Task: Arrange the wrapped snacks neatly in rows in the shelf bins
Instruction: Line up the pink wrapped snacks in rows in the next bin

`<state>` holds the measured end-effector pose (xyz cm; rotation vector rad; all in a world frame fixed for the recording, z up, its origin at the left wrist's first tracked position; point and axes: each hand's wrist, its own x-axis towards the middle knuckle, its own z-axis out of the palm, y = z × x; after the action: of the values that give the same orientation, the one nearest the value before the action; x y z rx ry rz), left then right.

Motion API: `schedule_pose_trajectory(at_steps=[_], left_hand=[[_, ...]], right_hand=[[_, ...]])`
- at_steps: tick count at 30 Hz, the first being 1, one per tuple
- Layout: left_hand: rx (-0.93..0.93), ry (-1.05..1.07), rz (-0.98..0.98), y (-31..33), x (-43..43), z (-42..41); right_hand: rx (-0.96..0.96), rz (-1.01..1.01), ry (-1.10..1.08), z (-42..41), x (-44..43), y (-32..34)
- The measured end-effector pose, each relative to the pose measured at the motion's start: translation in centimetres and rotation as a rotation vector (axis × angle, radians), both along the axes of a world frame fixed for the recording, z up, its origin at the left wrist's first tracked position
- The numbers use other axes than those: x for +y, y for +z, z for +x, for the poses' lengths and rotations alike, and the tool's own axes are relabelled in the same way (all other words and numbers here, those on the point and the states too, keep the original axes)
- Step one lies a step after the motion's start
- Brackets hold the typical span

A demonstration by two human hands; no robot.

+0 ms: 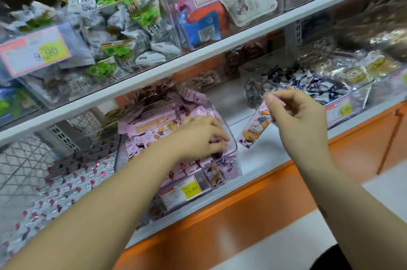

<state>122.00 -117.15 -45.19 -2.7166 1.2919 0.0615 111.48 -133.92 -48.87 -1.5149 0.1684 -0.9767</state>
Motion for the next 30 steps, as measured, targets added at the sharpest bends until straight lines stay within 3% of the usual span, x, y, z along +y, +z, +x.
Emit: schedule_pose_trajectory(at_steps=[10, 17, 25, 30], left_hand=[[0.065, 0.021, 0.032, -0.2, -1.3, 0.3], [-0.013, -0.041, -0.134, -1.2, 0.0, 0.7], [-0.122, 0.088, -0.294, 0.0, 3.5, 1.6], [-0.093, 0.127, -0.454, 0.7, 4.4, 1.3]], right_hand=[[0.02, 0.018, 0.002, 0.5, 0.2, 0.1], [0.016, 0.023, -0.004, 0.6, 0.4, 0.2], [0.003, 0.018, -0.01, 0.6, 0.7, 0.4], [-0.064, 0.075, 0.011, 0.6, 1.2, 0.7]])
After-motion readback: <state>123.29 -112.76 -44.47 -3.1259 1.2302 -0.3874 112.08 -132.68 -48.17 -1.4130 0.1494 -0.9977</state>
